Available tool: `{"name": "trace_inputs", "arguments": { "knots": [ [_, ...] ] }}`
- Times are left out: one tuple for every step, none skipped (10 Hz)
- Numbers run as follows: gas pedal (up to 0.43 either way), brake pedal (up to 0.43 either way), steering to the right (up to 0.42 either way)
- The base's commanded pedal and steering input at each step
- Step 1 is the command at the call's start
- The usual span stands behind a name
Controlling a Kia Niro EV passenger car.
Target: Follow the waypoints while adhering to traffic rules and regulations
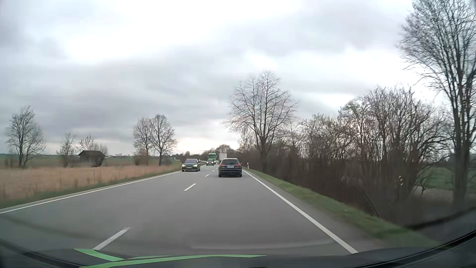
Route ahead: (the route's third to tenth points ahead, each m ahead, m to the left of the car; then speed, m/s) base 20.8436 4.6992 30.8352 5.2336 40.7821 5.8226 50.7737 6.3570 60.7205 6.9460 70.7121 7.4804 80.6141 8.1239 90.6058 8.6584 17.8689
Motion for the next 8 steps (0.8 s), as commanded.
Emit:
{"name": "trace_inputs", "arguments": {
  "knots": [
    [0.118, 0.000, -0.001],
    [0.130, 0.000, -0.001],
    [0.130, 0.000, -0.001],
    [0.130, 0.000, -0.001],
    [0.138, 0.000, -0.001],
    [0.138, 0.000, -0.002],
    [0.150, 0.000, -0.001],
    [0.150, 0.000, -0.002]
  ]
}}
